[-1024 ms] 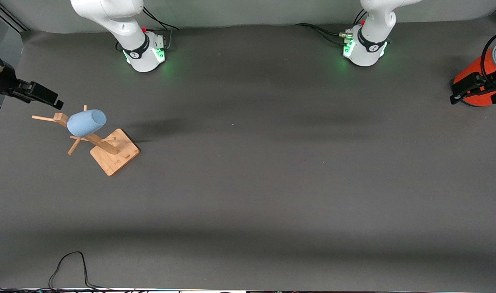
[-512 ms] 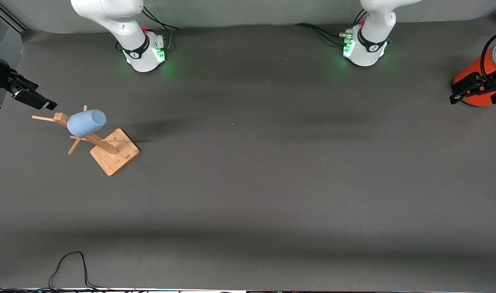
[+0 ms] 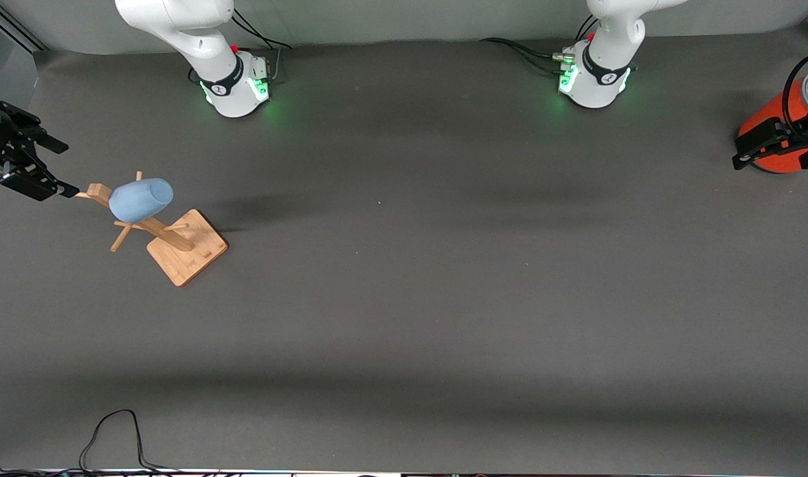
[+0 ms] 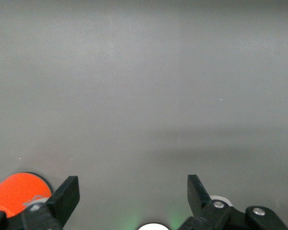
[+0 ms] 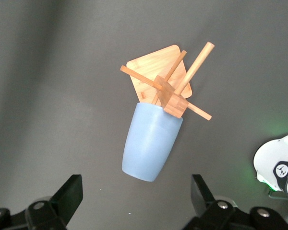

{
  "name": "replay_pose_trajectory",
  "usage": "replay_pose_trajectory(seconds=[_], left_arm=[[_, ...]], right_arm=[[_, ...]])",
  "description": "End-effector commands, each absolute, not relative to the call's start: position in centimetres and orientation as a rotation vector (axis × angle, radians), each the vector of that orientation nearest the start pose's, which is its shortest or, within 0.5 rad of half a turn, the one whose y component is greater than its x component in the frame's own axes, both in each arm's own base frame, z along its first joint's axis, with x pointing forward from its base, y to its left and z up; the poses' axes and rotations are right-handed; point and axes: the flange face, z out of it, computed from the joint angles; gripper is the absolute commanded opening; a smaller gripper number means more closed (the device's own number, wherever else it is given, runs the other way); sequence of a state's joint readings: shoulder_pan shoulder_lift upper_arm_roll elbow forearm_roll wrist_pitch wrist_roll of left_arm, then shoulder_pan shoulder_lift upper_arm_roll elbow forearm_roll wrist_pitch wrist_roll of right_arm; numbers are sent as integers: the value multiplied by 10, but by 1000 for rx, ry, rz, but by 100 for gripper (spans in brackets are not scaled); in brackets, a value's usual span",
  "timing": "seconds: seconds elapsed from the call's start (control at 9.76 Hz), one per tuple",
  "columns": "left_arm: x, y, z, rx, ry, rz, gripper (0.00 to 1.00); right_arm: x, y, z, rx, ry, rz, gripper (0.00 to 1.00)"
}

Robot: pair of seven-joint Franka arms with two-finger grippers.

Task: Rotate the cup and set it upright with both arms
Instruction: 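Close the right gripper around the blue cup's base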

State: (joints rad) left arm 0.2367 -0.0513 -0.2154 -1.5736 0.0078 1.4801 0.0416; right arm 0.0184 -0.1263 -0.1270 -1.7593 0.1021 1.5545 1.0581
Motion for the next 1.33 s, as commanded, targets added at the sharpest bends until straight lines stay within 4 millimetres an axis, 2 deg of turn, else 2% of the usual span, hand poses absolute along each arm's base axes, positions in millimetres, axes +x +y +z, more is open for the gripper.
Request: replay_pose_trajectory(seconds=[0.0,0.72,0.92,1.23], left_arm=[[523,6,649,-3106,34,71,100],[521,6,648,-3106,31,90,100],[521,6,648,-3104,31,90,100],[521,6,648,-3106,31,90,100]], right_arm=[[493,-41,584,-2507,1737,193,100],[485,-35,499,-2437,1765,243,100],[494,-26,485,-2430,1752,238,100],[500,-27,465,-2434,1767,257,100]])
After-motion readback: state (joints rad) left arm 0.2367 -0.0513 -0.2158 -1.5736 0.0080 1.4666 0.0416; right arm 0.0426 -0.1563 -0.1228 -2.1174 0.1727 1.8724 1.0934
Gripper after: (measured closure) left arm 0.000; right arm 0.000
